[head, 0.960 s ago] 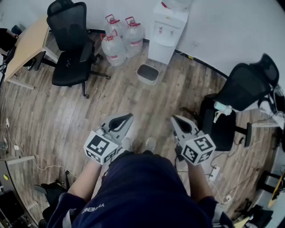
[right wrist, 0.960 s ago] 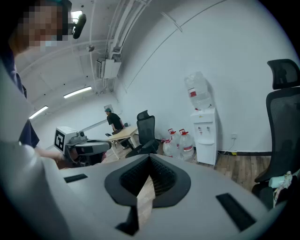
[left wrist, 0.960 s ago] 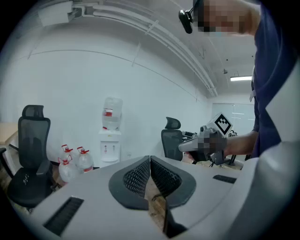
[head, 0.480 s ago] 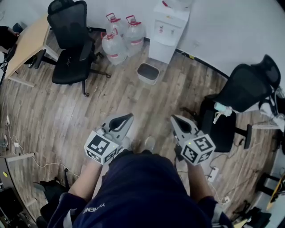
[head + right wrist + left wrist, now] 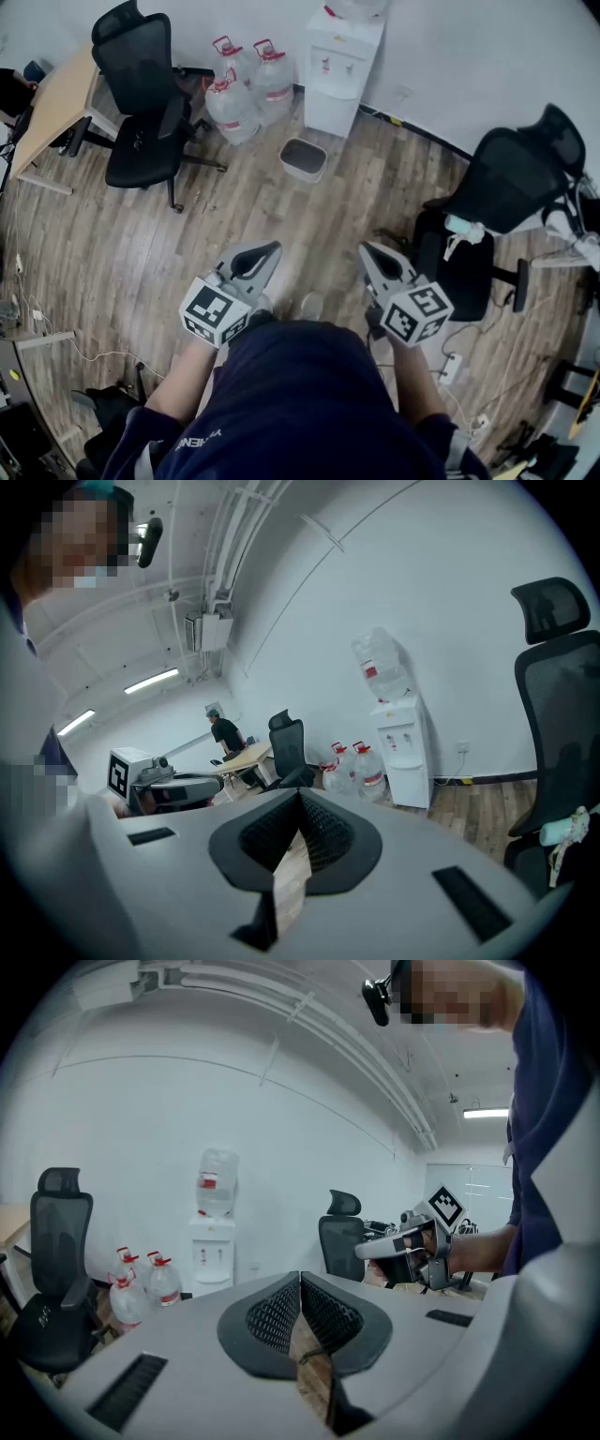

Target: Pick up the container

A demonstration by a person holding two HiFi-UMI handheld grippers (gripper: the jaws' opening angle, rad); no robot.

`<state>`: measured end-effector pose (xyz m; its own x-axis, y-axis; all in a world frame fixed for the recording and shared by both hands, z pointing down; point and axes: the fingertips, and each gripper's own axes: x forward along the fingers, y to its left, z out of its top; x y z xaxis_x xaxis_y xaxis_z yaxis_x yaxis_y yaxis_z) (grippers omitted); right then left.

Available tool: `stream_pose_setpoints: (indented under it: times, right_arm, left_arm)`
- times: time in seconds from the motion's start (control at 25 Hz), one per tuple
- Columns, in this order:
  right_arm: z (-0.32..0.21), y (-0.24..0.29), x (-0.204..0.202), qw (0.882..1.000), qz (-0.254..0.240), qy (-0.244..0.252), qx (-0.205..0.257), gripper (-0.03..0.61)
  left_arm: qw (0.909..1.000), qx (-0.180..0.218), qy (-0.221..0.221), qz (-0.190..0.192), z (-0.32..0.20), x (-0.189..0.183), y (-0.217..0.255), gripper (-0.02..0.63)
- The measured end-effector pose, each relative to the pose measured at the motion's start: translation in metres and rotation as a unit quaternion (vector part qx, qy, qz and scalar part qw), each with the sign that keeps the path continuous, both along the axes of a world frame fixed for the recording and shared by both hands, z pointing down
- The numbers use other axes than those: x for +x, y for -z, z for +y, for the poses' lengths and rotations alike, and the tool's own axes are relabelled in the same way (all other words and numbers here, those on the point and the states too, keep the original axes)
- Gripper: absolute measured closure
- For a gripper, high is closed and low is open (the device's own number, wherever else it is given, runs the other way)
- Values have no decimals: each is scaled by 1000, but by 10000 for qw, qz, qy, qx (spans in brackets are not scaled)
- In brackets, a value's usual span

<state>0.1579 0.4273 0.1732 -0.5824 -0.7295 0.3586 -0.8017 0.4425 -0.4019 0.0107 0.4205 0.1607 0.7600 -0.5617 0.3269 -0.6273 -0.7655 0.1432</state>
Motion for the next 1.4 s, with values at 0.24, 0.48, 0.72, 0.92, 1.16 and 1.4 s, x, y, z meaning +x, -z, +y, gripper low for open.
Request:
stream_pose_setpoints:
  times: [0.24,0.48,0.72,0.92,1.16,1.4]
  right_arm:
    - [-6,-3,19,9999,-71,83,7,563]
    - [-30,-8,24,9998,-70,156,-60,563]
    - [-69,-18,24,9995,85,219,-192,563]
    - [-118,-34,24,9990,186,136,-371,563]
    - [-218,-63,-1,9971,241,45,-725,563]
    - [-331,-73,-48,9946,307,132,-986,563]
  left_arm:
    - [10000,33,32,-58,-6,22,0,584]
    - [9997,-76,198,-77,-25,18,-7,584]
    - [9991,-190,382,51,-70,10,-26,584]
    - [9985,-323,416,171,-127,5,-49,584]
    - [9975,-549,418,169,-234,-25,-76,584]
    - [9959,-812,399,-15,-349,-78,-94,584]
